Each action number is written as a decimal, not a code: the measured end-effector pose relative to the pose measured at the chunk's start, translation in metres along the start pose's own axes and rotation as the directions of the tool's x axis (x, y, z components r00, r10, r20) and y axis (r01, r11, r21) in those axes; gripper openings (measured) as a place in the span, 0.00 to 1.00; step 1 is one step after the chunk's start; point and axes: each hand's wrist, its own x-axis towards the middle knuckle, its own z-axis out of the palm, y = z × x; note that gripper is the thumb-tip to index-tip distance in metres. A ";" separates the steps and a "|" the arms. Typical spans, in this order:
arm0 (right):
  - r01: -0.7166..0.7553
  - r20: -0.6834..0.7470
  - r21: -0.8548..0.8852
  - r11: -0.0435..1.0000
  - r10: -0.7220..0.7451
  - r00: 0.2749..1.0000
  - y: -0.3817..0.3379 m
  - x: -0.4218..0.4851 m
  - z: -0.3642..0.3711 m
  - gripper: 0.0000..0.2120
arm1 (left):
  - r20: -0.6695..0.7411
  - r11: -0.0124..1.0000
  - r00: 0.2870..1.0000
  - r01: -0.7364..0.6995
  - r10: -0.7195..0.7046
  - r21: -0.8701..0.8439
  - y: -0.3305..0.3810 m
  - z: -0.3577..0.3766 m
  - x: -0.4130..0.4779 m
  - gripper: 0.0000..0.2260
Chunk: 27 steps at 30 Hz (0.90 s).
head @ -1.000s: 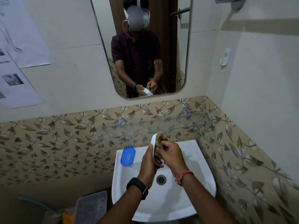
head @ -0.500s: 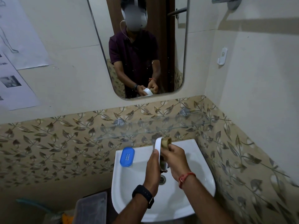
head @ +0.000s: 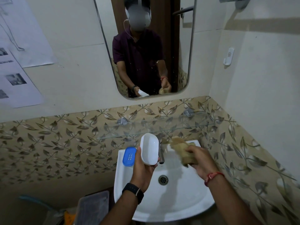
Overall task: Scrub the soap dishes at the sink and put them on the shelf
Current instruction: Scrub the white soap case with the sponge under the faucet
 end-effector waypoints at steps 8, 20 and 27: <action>0.222 0.112 -0.022 0.975 -0.218 0.970 -0.002 -0.005 0.039 0.10 | 0.082 1.000 0.997 0.014 -0.013 -0.015 -0.007 0.001 0.004 0.25; 0.335 0.098 -0.099 0.937 -0.326 0.940 0.015 -0.011 0.025 0.08 | 0.052 0.894 0.988 -0.154 0.146 0.422 0.009 0.005 0.001 0.19; 0.740 0.278 -0.493 0.457 -0.723 0.632 -0.008 -0.023 0.042 0.13 | 0.026 0.843 0.983 -0.170 0.183 0.511 0.007 0.007 0.006 0.25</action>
